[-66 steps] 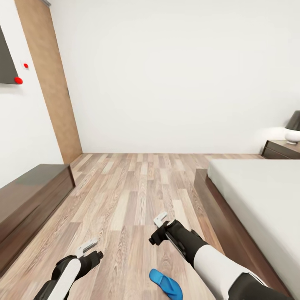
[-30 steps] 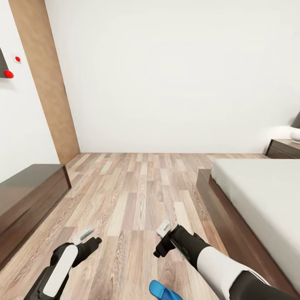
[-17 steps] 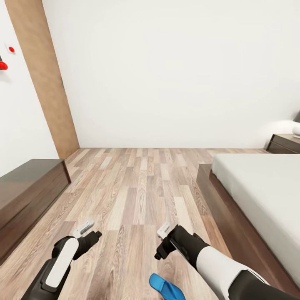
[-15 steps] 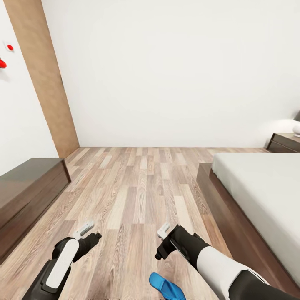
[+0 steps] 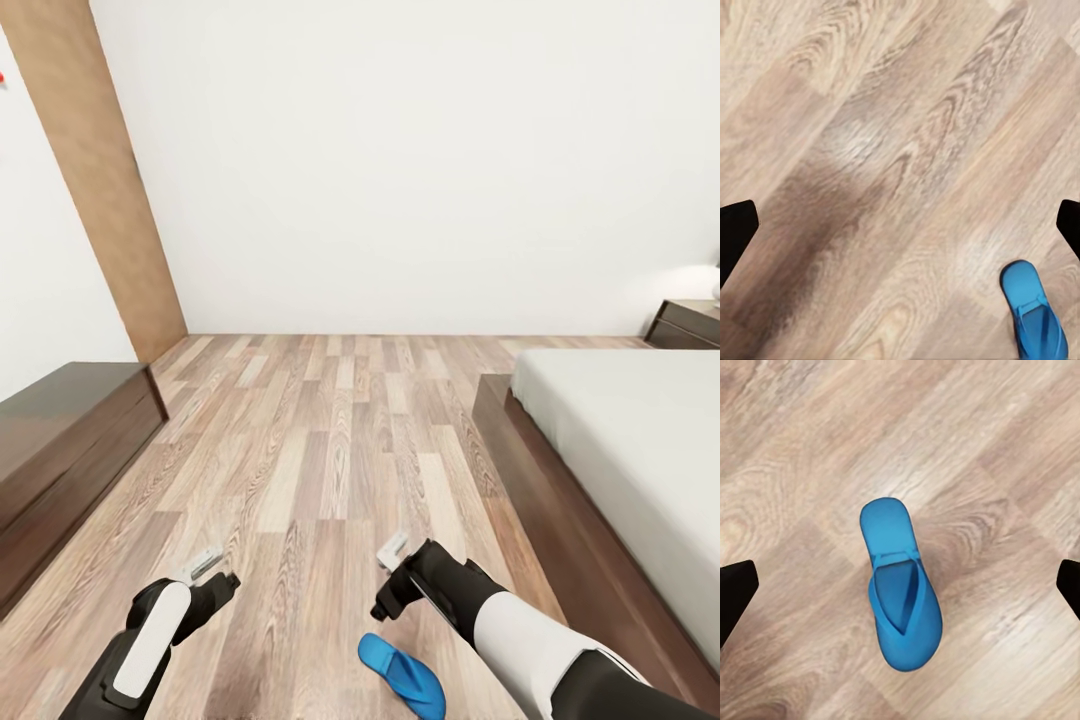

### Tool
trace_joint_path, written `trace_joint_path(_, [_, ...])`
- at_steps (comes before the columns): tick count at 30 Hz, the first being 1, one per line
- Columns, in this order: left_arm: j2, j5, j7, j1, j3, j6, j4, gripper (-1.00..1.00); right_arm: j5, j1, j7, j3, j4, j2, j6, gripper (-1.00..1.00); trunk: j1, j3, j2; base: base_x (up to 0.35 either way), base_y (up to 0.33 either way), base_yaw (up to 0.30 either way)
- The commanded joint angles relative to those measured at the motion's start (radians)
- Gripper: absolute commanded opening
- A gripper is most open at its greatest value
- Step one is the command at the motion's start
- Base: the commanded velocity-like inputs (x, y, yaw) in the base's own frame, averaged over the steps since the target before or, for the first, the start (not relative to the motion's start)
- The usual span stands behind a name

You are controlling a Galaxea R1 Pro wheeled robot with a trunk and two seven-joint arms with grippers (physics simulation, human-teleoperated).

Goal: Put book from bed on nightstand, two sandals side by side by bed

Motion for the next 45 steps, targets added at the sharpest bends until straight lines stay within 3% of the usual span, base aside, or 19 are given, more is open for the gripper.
trace_joint_path(1, [0.000,0.009,0.009,0.000,0.000,0.001,-0.001,1.00,0.010,0.000,0.007,0.000,-0.002,0.000,0.001,1.00,0.000,-0.005,-0.001,0.000,0.000,0.000])
trace_joint_path(21, [0.000,0.003,0.010,0.000,-0.001,-0.001,0.008,1.00,0.018,0.000,0.001,0.005,0.007,-0.004,-0.005,1.00,0.009,-0.082,-0.005,0.000,0.000,0.000])
trace_joint_path(25, [0.000,0.003,0.010,0.000,-0.001,-0.001,0.007,1.00,0.054,-0.001,-0.003,0.005,0.008,-0.013,-0.012,1.00,0.011,-0.098,-0.006,0.000,0.000,0.000])
trace_joint_path(31, [0.000,0.002,0.009,0.000,-0.001,-0.001,0.008,1.00,0.118,-0.001,0.002,0.006,0.003,-0.047,-0.038,1.00,0.014,-0.121,-0.008,0.000,0.000,0.000])
trace_joint_path(45, [0.000,0.002,0.011,0.000,-0.002,-0.001,0.008,1.00,0.134,0.001,-0.002,0.006,0.005,-0.052,-0.067,1.00,0.020,-0.175,-0.011,0.000,0.000,0.000])
